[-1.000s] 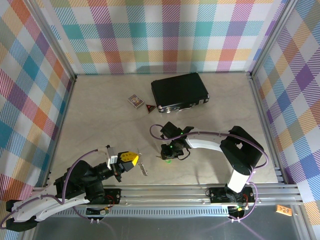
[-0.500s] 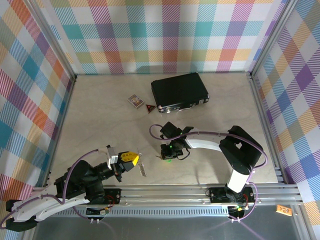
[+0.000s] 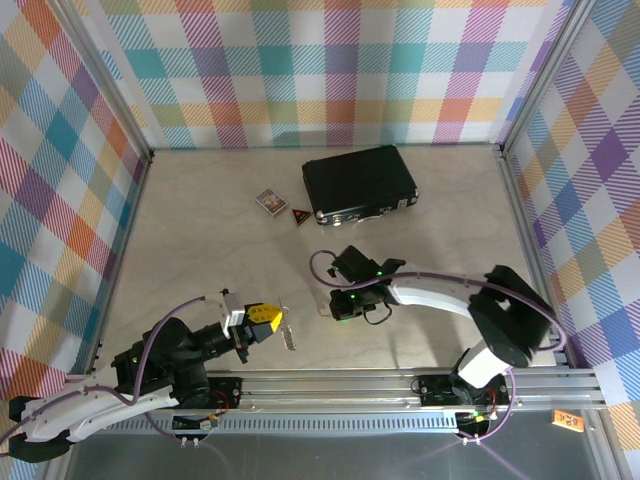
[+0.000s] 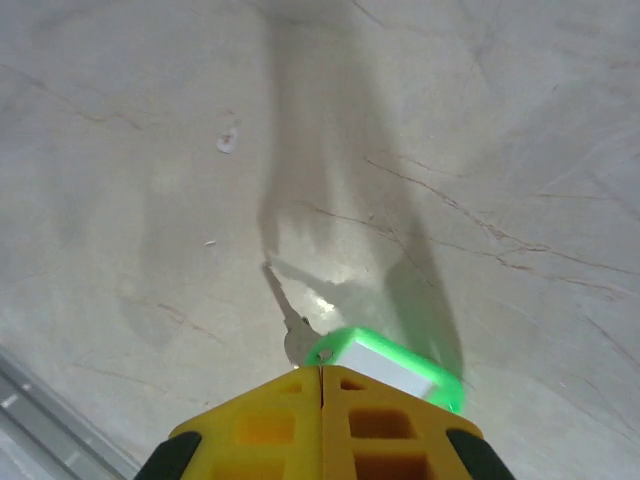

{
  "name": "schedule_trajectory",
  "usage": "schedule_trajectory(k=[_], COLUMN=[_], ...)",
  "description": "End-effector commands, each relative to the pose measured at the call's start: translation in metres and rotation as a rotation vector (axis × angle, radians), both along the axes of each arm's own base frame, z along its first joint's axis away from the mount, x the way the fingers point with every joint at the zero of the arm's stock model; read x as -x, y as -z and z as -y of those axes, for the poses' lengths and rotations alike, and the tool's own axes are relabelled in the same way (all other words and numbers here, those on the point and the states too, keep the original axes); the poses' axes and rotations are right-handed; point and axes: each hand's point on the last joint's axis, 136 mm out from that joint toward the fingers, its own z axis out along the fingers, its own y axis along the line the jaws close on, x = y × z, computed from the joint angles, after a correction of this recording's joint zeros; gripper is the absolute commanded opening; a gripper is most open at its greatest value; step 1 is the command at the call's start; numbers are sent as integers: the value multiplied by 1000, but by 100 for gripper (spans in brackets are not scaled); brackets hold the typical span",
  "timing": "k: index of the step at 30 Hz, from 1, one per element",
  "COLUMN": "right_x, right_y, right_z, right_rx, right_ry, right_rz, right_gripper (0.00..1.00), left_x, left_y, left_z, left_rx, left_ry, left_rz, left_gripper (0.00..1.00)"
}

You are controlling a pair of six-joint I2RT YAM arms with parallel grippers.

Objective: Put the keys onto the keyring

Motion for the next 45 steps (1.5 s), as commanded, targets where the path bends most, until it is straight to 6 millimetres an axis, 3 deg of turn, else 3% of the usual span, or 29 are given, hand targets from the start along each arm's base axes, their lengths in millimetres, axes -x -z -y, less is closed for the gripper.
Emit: schedule_trajectory(k=[1,8,14,23,28,45], right_x=[-7,6,51,100,111,113], right_y=[-28,-99,-169,-235,-253,-265], right_z=[-1,2,7,6,5,-11], right_rx=[-81,-298,-593,-829,-873,-881], right_ry=[-74,-242,-453,-690,-728,-700], right_rz=[157,441,681,732,760,810], right_gripper=[0,0,0,0,0,0], left_x=[3,1,8,27,31,32], left_y=[-37,-43,-49,-57,-57,-50], left_z=[-3,8,21,43,47,52], left_rx=[77,6,-54,-100,-108,-116], left_ry=[8,17,84,243,274,291], left_rz=[37,43,46,35,36,44], left_gripper=[0,0,0,0,0,0])
